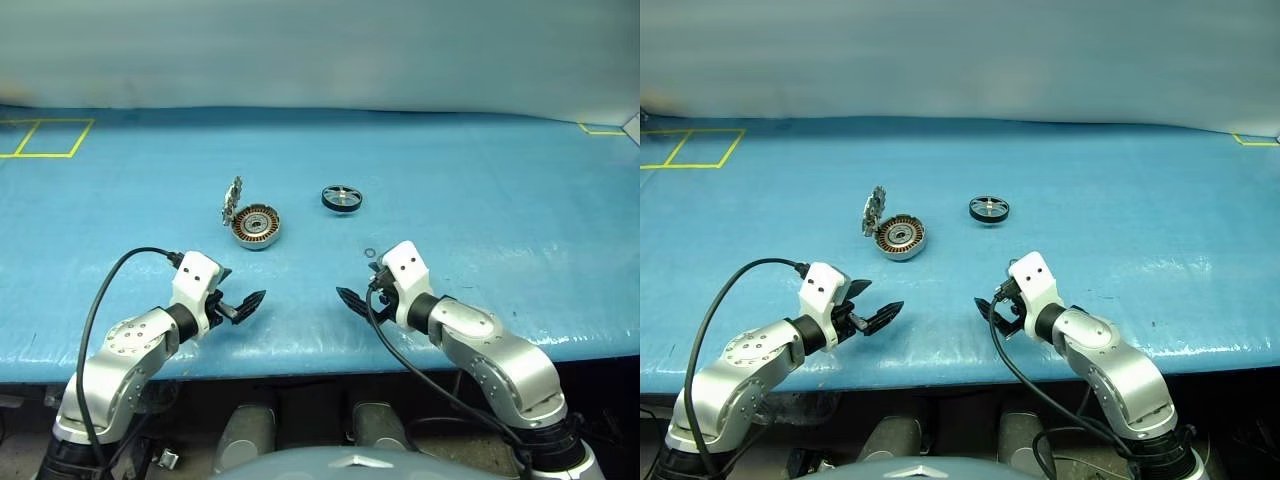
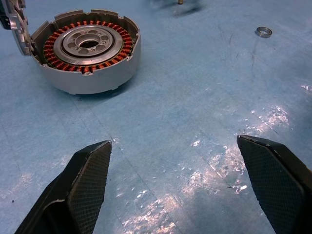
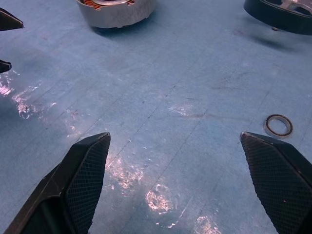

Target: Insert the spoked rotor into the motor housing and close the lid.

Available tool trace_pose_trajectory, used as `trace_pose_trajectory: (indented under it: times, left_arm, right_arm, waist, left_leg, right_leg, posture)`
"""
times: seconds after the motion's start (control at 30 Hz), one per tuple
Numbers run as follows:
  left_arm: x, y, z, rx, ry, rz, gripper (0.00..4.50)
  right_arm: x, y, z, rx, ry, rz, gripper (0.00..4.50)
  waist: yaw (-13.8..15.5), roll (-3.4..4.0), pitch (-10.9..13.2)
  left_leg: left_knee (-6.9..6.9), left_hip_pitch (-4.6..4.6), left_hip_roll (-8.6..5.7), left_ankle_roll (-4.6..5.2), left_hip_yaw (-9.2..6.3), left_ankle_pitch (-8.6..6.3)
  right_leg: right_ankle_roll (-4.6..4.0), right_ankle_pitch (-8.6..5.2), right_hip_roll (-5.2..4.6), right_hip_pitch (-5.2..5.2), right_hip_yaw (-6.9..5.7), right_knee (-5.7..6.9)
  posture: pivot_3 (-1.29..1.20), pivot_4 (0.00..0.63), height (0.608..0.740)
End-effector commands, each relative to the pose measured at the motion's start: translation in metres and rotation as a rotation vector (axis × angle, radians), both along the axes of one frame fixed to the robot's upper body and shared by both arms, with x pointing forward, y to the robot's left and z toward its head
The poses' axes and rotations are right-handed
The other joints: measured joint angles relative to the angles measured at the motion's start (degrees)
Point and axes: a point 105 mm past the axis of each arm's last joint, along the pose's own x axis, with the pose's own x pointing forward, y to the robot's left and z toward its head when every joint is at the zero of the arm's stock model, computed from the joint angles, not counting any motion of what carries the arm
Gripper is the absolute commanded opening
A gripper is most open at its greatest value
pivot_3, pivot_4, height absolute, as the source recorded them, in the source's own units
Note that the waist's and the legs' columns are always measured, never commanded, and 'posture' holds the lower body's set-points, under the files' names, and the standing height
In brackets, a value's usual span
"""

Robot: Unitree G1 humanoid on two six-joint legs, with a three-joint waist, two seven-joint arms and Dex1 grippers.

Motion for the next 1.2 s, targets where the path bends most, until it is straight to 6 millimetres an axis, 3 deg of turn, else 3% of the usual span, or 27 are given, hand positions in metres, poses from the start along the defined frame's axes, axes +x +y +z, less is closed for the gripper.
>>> trace_pose_trajectory:
  times: [0.03,0.47,0.73,0.87,1.1,1.2]
  left_arm:
    - [0.001,-0.003,0.01,0.003,-0.046,-0.021,4.48]
    - [0.003,-0.004,0.009,0.073,-0.028,-0.03,4.48]
    - [0.01,-0.032,0.039,0.214,-0.051,-0.181,4.48]
    - [0.03,-0.043,0.055,0.286,-0.06,-0.192,4.48]
    - [0.075,-0.043,0.069,0.264,0.07,0.003,4.48]
    - [0.079,-0.049,0.067,0.324,0.087,-0.044,4.48]
  right_arm:
    - [0.001,0.004,0.01,0.006,-0.049,0.024,4.5]
    - [0.002,0.005,0.008,-0.005,-0.053,0.032,4.5]
    - [0.002,0.008,0.005,-0.007,-0.054,0.031,4.5]
    - [0.003,0.012,0.005,-0.007,-0.063,0.042,4.5]
    - [0.005,0.015,0.005,-0.007,-0.075,0.036,4.5]
    - [0.004,0.016,0.005,-0.003,-0.08,0.033,4.5]
  waist:
    - [0.0,0.0,0.0]
    - [0.03,0.0,0.0]
    - [0.04,-0.04,0.01]
    - [-0.1,-0.05,0.03]
    - [-0.25,-0.13,0.07]
    - [-0.48,-0.16,0.09]
  left_leg:
    - [0.0,0.0,0.0,0.0,0.0,0.0]
    - [0.03,0.0,-0.01,0.0,0.01,0.0]
    - [0.13,-0.03,-0.02,-0.01,0.03,0.01]
    - [0.13,-0.01,-0.02,0.0,0.09,0.01]
    - [0.18,-0.03,-0.07,-0.02,-0.01,0.04]
    - [0.17,-0.07,-0.07,-0.03,-0.01,0.04]
  right_leg:
    - [0.0,0.0,0.0,0.0,0.0,0.0]
    - [0.01,0.01,0.0,0.02,0.0,0.01]
    - [0.13,0.07,0.04,0.07,-0.05,0.02]
    - [0.23,0.14,0.05,0.06,-0.02,0.03]
    - [0.43,0.25,0.2,0.11,-0.06,0.04]
    - [0.46,0.27,0.21,0.05,-0.04,0.04]
  posture:
    - [0.0,0.15,0.74]
    - [0.0,0.15,0.74]
    - [0.0,0.15,0.74]
    - [0.0,0.15,0.74]
    - [0.0,0.15,0.74]
    - [0.0,0.15,0.74]
